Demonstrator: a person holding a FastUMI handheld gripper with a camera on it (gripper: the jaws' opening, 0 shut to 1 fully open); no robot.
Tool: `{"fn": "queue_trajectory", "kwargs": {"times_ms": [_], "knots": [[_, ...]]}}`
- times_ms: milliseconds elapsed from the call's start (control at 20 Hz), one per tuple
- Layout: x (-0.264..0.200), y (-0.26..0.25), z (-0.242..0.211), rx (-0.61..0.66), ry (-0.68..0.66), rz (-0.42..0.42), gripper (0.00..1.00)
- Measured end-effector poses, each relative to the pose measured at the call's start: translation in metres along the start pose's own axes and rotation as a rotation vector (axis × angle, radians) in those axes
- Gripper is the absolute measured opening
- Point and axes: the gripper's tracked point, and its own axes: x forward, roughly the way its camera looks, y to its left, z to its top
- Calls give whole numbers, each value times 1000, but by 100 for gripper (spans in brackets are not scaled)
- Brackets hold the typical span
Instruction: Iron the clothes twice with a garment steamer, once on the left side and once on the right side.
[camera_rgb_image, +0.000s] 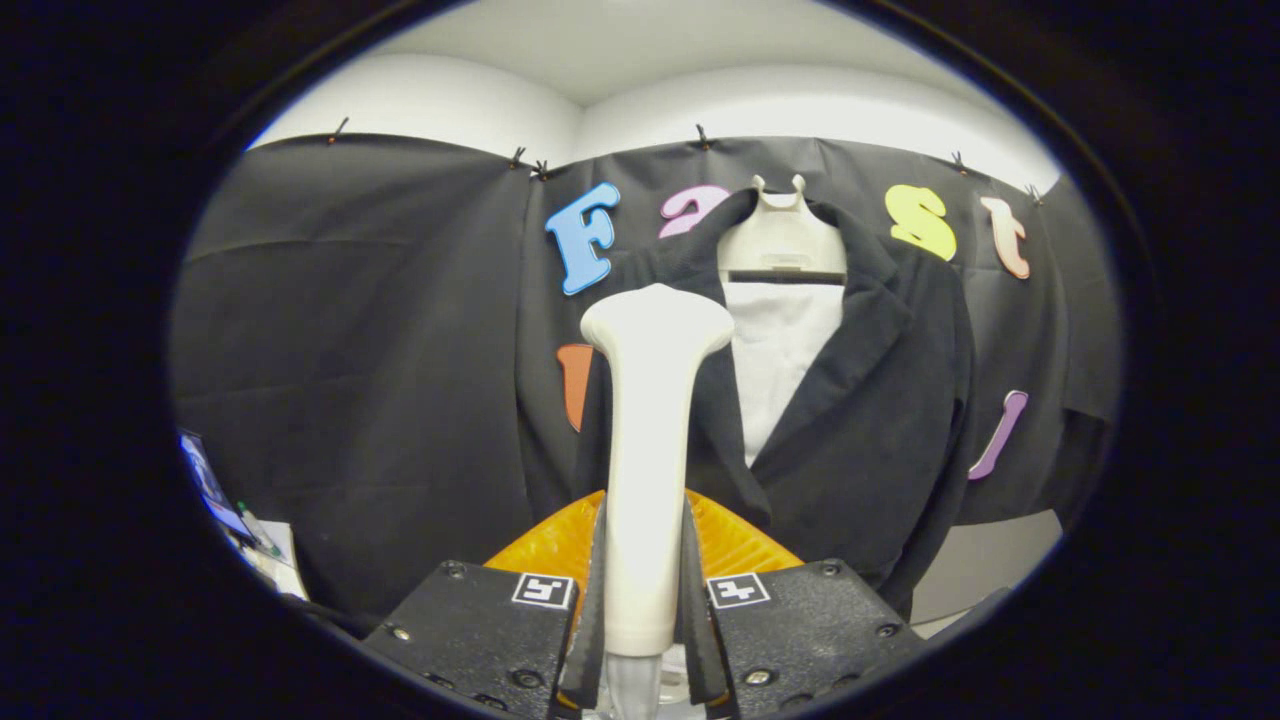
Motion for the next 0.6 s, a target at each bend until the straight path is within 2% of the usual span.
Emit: {"fn": "queue_trajectory", "kwargs": {"times_ms": [250, 600], "knots": [[22, 4, 0, -8, 23, -3, 35], [35, 0, -38, -19, 101, 10, 35]]}}
